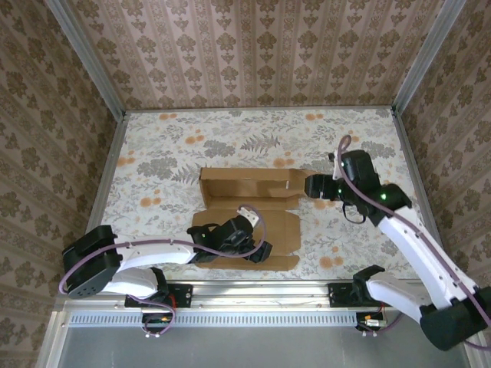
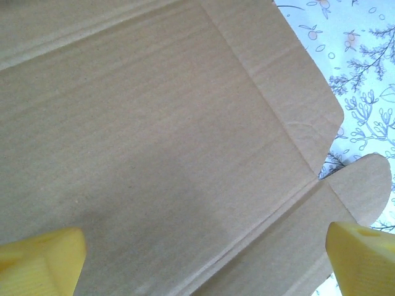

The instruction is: Fold the paper box

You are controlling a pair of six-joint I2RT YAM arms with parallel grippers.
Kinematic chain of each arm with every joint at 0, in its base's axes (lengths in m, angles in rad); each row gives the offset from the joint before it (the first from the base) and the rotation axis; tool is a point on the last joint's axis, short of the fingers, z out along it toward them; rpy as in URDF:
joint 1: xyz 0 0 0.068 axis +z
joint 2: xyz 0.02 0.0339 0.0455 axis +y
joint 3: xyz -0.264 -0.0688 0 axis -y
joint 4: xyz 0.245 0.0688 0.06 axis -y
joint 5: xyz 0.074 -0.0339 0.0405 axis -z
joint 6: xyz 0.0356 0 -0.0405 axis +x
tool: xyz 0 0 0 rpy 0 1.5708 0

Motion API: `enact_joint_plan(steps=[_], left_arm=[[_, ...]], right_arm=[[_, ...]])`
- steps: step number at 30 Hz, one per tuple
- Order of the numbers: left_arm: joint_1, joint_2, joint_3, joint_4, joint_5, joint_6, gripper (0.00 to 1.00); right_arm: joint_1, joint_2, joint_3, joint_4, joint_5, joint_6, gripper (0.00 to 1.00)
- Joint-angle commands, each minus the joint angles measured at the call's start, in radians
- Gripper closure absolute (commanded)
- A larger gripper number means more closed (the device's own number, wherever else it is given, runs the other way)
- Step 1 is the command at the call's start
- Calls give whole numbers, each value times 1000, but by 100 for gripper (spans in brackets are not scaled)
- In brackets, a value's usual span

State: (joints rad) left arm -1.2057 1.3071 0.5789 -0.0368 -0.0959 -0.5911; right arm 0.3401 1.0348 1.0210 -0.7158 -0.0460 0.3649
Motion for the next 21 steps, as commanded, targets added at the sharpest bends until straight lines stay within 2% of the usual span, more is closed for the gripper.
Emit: enact_joint_plan(steps=[1, 13, 21], left_arm=[[11, -7, 19, -41, 32, 41, 0], [11, 82, 29, -35, 64, 47, 0], [11, 121, 42, -20, 78, 53, 0]], right_arm=[[-27, 103, 79, -136, 29, -100, 18], [-96, 377, 215, -108, -15, -227, 16], [-103, 492, 283, -79, -106, -271, 18]])
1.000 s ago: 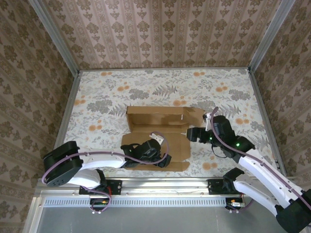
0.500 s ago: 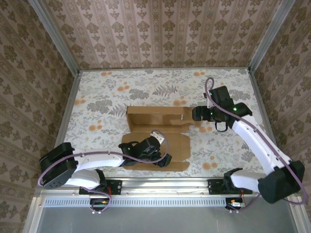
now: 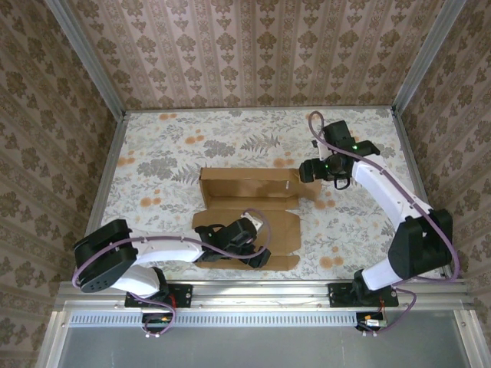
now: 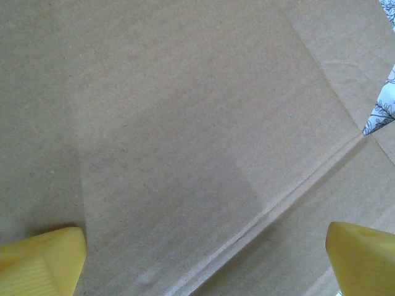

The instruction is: Fold the paper box

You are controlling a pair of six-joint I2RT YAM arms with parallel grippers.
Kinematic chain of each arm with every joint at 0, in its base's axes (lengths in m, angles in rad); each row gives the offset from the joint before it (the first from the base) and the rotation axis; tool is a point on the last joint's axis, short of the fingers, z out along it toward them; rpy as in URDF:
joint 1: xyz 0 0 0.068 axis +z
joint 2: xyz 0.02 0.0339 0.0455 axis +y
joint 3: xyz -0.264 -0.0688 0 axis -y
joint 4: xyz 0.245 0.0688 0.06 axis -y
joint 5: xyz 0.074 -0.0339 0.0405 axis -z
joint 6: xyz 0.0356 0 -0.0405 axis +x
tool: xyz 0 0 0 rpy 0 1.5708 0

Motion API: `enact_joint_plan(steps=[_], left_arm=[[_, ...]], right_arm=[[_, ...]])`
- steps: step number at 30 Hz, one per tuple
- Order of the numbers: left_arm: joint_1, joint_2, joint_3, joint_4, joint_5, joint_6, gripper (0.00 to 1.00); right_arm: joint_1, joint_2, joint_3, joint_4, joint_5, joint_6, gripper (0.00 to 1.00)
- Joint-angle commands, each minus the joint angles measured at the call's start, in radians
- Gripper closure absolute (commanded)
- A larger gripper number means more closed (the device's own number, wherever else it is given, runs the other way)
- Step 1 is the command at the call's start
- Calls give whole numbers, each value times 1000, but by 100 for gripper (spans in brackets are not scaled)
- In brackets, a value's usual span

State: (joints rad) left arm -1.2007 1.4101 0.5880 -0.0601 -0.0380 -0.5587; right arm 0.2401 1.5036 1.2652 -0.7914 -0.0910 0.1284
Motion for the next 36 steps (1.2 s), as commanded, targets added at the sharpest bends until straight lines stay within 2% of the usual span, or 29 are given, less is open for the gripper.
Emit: enact_joint_plan(steps=[1, 7, 20, 25, 31, 36], left_arm=[[6, 25, 35, 6, 23, 20, 0], [4, 54, 42, 17, 21, 13, 0], [4, 112, 74, 5, 22, 4, 0], [6, 113, 71, 0, 11, -14, 0], [16, 100, 73, -13, 10, -21, 1], [24, 90, 68, -13, 12, -17, 1]], right_arm=[[-2, 31, 41, -2, -79, -33, 20], [0, 18, 7, 12, -162, -21, 42], [14, -38, -17, -15, -188, -23, 89], [33, -45, -13, -44, -212, -37, 98], [84, -30, -4, -111, -188, -64, 100], [101, -31, -20, -97, -137, -43, 100]])
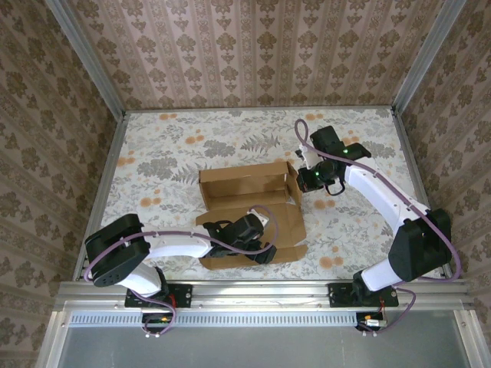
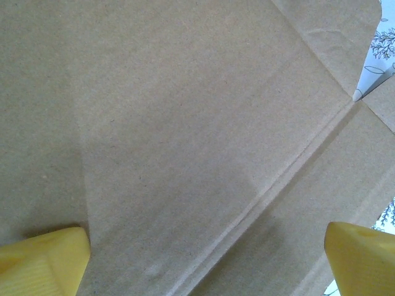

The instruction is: Fold the paper box

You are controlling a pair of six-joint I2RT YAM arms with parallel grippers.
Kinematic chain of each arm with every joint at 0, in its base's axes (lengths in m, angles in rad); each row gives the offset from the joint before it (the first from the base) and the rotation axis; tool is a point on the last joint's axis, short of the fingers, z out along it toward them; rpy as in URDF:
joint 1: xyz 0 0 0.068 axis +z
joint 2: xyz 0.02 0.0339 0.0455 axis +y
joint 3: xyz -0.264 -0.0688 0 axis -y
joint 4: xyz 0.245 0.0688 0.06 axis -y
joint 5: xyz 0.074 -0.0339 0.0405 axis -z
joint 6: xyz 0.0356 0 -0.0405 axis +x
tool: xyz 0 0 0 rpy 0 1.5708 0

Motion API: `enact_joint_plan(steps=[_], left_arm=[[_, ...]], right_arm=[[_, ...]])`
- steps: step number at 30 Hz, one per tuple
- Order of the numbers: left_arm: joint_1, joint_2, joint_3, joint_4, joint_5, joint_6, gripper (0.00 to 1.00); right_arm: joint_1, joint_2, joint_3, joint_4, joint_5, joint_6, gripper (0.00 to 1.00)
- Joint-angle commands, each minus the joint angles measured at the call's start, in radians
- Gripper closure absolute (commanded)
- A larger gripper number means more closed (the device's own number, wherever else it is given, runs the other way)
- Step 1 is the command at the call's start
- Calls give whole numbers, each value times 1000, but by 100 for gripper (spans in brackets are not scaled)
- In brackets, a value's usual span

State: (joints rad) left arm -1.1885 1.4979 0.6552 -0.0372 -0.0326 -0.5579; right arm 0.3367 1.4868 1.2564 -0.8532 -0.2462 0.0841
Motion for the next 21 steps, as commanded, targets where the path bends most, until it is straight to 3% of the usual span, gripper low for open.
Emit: enact_joint_plan(steps=[1, 13, 21], left_arm=[[12, 2, 1, -36, 7, -17, 2], [13, 10, 0, -16, 9, -61, 3], [15, 12, -4, -8, 11, -96, 4]], right_arm=[[5, -18, -10, -30, 15, 7, 100], [87, -32, 7, -5, -20, 67, 100], [159, -22, -37, 96, 46, 159, 100]])
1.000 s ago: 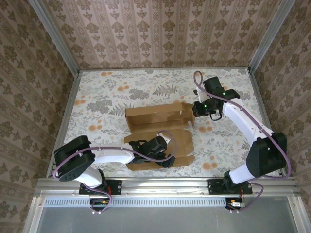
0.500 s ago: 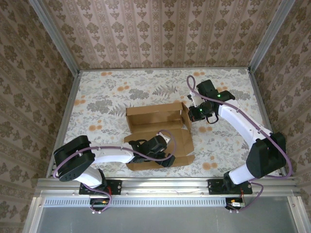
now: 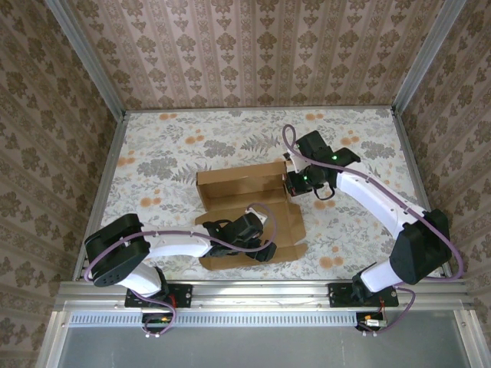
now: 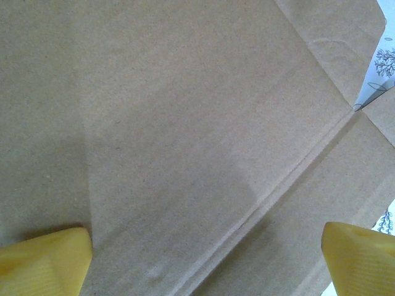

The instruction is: Fold the paper box

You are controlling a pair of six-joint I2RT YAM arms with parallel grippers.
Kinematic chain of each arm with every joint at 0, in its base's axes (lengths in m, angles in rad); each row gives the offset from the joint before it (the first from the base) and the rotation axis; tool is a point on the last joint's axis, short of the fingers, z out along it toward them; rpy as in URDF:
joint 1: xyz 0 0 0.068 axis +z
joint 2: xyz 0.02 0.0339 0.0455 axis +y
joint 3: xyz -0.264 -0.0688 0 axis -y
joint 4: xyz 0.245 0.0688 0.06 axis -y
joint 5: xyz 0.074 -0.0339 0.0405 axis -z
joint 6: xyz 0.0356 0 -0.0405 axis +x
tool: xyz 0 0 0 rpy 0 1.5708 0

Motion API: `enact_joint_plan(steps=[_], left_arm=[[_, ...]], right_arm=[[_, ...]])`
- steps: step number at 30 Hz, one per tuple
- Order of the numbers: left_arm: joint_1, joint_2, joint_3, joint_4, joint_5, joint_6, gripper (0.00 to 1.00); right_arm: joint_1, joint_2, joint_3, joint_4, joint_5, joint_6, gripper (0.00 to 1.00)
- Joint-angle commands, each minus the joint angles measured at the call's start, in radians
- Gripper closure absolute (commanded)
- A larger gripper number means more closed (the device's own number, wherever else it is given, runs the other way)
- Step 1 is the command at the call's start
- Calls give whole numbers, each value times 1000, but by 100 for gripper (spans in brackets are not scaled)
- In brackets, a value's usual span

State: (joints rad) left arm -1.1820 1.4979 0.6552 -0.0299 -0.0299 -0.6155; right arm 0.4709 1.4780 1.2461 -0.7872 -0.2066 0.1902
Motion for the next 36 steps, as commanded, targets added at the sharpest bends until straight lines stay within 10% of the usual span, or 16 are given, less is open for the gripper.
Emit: enact_joint_plan(steps=[1, 23, 36], left_arm=[[9, 11, -5, -16, 7, -41, 4], [42, -211, 49, -110, 108, 38, 5], [397, -491, 328, -524, 367, 216, 6]], right_arm=[[29, -12, -33, 38, 10, 60, 100], [55, -23, -198, 102, 44, 17, 100], [75, 178, 73, 125, -89, -147, 100]])
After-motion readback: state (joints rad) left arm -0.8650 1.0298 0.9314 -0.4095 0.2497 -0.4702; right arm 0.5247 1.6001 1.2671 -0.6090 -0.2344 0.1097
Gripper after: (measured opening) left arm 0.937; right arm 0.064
